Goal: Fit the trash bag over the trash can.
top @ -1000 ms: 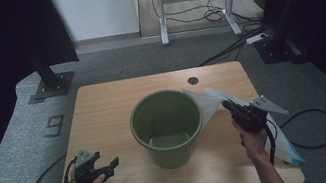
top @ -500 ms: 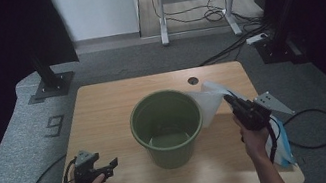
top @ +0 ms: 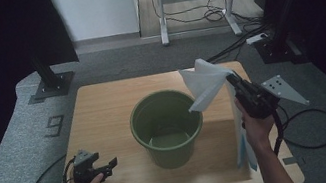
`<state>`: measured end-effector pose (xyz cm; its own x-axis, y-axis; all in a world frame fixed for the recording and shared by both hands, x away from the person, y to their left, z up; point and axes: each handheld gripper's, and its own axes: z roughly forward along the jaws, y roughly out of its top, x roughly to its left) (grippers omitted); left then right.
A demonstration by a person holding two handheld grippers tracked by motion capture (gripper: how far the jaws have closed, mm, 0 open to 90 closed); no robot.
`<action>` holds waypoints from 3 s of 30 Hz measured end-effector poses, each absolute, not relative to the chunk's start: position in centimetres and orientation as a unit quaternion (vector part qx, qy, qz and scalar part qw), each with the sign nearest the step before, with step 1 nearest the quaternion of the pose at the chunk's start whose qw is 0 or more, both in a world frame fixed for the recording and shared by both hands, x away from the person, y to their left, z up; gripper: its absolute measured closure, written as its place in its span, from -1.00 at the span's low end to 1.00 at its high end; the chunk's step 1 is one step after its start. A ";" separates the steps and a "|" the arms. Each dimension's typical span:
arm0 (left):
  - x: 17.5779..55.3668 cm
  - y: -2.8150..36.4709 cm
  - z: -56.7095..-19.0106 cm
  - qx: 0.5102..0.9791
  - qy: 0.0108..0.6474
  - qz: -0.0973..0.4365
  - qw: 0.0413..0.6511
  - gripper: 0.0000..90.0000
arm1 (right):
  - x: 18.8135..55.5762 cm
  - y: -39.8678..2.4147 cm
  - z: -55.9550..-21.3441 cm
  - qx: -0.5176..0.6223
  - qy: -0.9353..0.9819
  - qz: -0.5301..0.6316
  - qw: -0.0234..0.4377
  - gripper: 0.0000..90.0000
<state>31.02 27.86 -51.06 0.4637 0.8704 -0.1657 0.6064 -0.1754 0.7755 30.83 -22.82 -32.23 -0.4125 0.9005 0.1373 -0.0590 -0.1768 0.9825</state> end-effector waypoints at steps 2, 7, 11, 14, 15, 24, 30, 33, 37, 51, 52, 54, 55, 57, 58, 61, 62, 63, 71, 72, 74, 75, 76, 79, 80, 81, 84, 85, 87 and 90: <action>31.1 27.9 -51.1 0.750 0.493 0.160 0.411 -0.62 | 30.6 -22.8 -31.5 0.395 0.523 0.658 0.371 0.97; 31.1 27.8 -51.2 0.752 0.492 0.159 0.409 -0.62 | 30.1 -22.6 -30.2 0.381 0.520 0.664 0.380 0.97; 31.1 27.8 -51.2 0.752 0.492 0.159 0.409 -0.62 | 29.7 -22.2 -30.1 0.371 0.525 0.669 0.373 0.96; 31.2 27.8 -51.2 0.753 0.491 0.159 0.407 -0.62 | 29.5 -21.6 -30.5 0.364 0.534 0.670 0.366 0.96; 31.2 27.7 -51.2 0.754 0.491 0.159 0.407 -0.62 | 29.4 -21.4 -30.7 0.362 0.535 0.670 0.365 0.96; 31.1 28.0 -51.1 0.751 0.494 0.160 0.408 -0.62 | 28.8 -19.4 -30.5 0.335 0.550 0.676 0.359 0.96; 31.0 28.2 -51.1 0.749 0.495 0.163 0.409 -0.62 | 28.8 -19.2 -29.5 0.332 0.542 0.682 0.361 0.96; 31.0 28.2 -51.1 0.749 0.495 0.162 0.409 -0.62 | 28.5 -19.2 -29.5 0.328 0.545 0.681 0.362 0.96; 31.0 28.2 -51.1 0.749 0.496 0.163 0.408 -0.62 | 28.4 -18.7 -30.2 0.325 0.555 0.678 0.355 0.96; 31.0 28.3 -51.0 0.749 0.495 0.160 0.411 -0.61 | 28.6 -15.3 -35.9 0.319 0.625 0.644 0.305 0.94; 31.1 28.3 -51.1 0.749 0.495 0.160 0.411 -0.61 | 28.5 -15.2 -36.2 0.319 0.629 0.641 0.302 0.94; 31.1 28.3 -51.1 0.748 0.496 0.160 0.411 -0.61 | 28.3 -15.1 -36.8 0.317 0.637 0.636 0.297 0.93; 31.1 28.3 -51.1 0.747 0.497 0.161 0.411 -0.61 | 28.2 -15.0 -37.1 0.318 0.641 0.634 0.294 0.92; 31.1 28.3 -51.1 0.746 0.498 0.161 0.413 -0.61 | 28.3 -15.0 -37.7 0.320 0.650 0.630 0.280 0.91; 31.1 28.2 -51.1 0.746 0.498 0.160 0.413 -0.61 | 28.3 -14.9 -38.0 0.319 0.654 0.628 0.275 0.90; 31.1 28.3 -51.1 0.745 0.498 0.160 0.414 -0.61 | 28.2 -14.5 -38.7 0.316 0.667 0.620 0.267 0.88; 31.1 28.3 -51.0 0.743 0.500 0.161 0.415 -0.61 | 28.1 -14.4 -39.0 0.314 0.671 0.617 0.266 0.88; 31.1 28.3 -51.0 0.742 0.500 0.162 0.416 -0.61 | 28.1 -14.3 -39.3 0.314 0.672 0.615 0.267 0.88; 31.1 28.2 -51.0 0.741 0.500 0.160 0.418 -0.61 | 28.4 -14.3 -40.4 0.327 0.683 0.603 0.251 0.86; 31.1 28.1 -51.1 0.742 0.499 0.159 0.418 -0.61 | 28.4 -14.1 -40.6 0.327 0.687 0.599 0.251 0.86; 31.1 28.1 -51.1 0.744 0.498 0.159 0.417 -0.61 | 28.5 -13.9 -40.8 0.325 0.691 0.594 0.251 0.86; 31.1 28.1 -51.1 0.743 0.498 0.159 0.417 -0.61 | 28.4 -13.8 -40.8 0.326 0.693 0.592 0.251 0.85; 31.1 28.1 -51.1 0.744 0.498 0.159 0.416 -0.61 | 28.4 -13.8 -40.9 0.324 0.694 0.591 0.252 0.85; 31.1 28.2 -51.0 0.743 0.499 0.160 0.417 -0.61 | 28.2 -14.1 -40.7 0.324 0.690 0.594 0.256 0.85; 31.1 28.2 -51.1 0.743 0.498 0.160 0.417 -0.61 | 28.1 -14.3 -40.7 0.324 0.691 0.594 0.256 0.84; 31.1 28.2 -51.1 0.743 0.498 0.159 0.417 -0.61 | 28.0 -14.4 -40.7 0.325 0.691 0.593 0.257 0.84; 31.2 28.0 -51.1 0.746 0.496 0.158 0.415 -0.61 | 28.0 -14.7 -40.8 0.327 0.693 0.588 0.257 0.78; 31.2 27.9 -51.2 0.747 0.496 0.156 0.415 -0.61 | 28.0 -14.7 -40.8 0.325 0.695 0.588 0.257 0.75; 31.2 27.9 -51.1 0.746 0.495 0.154 0.418 -0.61 | 28.0 -14.5 -40.9 0.323 0.697 0.586 0.258 0.70; 31.1 28.0 -51.0 0.742 0.497 0.156 0.422 -0.61 | 27.9 -14.2 -40.8 0.315 0.700 0.587 0.259 0.50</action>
<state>31.09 27.99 -51.00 0.4585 0.8684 -0.1886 0.6057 -0.1501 0.7814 27.86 -14.21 -40.80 -0.6669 0.7451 0.0069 0.1367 0.1133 0.9841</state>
